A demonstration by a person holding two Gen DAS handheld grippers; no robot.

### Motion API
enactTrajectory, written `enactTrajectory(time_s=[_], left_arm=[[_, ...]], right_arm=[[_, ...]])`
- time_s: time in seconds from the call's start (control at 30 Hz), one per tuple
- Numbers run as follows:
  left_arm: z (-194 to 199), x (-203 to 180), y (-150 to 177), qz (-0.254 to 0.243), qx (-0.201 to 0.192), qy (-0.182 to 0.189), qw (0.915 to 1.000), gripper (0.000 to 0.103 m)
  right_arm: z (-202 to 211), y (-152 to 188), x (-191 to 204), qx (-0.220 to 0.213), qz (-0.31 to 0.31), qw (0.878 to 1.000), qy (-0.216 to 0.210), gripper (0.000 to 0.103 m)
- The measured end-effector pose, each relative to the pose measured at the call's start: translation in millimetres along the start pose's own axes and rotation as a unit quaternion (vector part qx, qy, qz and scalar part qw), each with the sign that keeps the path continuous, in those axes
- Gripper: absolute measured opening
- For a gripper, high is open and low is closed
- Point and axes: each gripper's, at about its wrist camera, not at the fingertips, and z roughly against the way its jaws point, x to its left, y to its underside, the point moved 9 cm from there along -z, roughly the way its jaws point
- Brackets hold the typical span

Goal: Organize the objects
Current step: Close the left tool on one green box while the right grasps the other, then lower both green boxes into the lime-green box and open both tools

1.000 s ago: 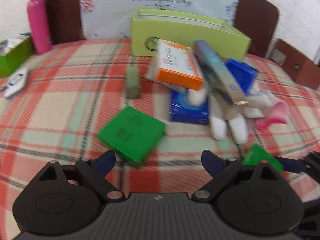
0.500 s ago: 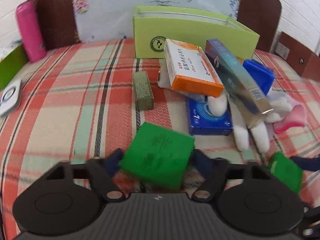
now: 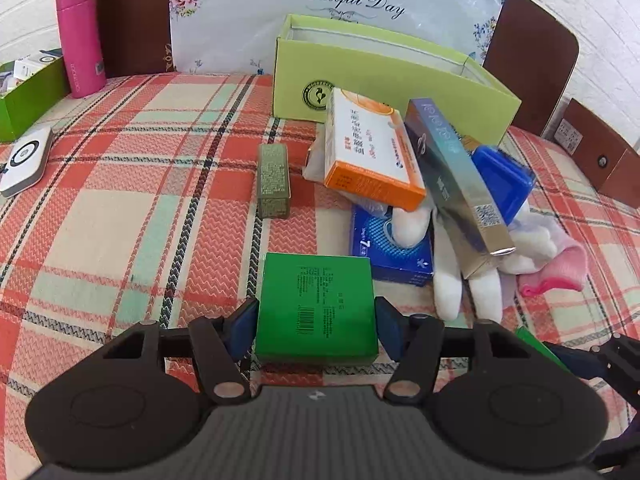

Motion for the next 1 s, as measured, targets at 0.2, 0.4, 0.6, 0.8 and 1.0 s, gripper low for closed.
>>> enactTrajectory(time_s=[0.2, 0.4, 0.6, 0.8, 1.0], left_arm=[[37.6, -15.6, -36.6, 0.003, -0.05, 0.043, 0.9978, 0.064], [63.5, -36.2, -98.0, -0.009, -0.116, 0.068, 0.9908, 0.064], [50.5, -55.3, -154.5, -0.017, -0.147, 0.064, 0.9868, 0.064], [0.4, -62.9, -205.9, -0.016, -0.142, 0.049, 0.9885, 0.064], [-68.7, -53.7, -224.8, -0.012, -0.103, 0.014, 0.9946, 0.064]], right_arm=[[33.6, -41.3, -4.8, -0.054, 0.002, 0.998, -0.035, 0.064], [46.8, -95.7, -30.6, -0.115, 0.01, 0.993, -0.013, 0.063], [37.2, -151.4, -67.0, -0.16, 0.015, 0.986, 0.031, 0.063], [-6.5, -204.1, -104.0, -0.166, 0.013, 0.984, 0.07, 0.063], [-81.1, -223.6, -151.1, -0.128, -0.018, 0.987, 0.096, 0.063]])
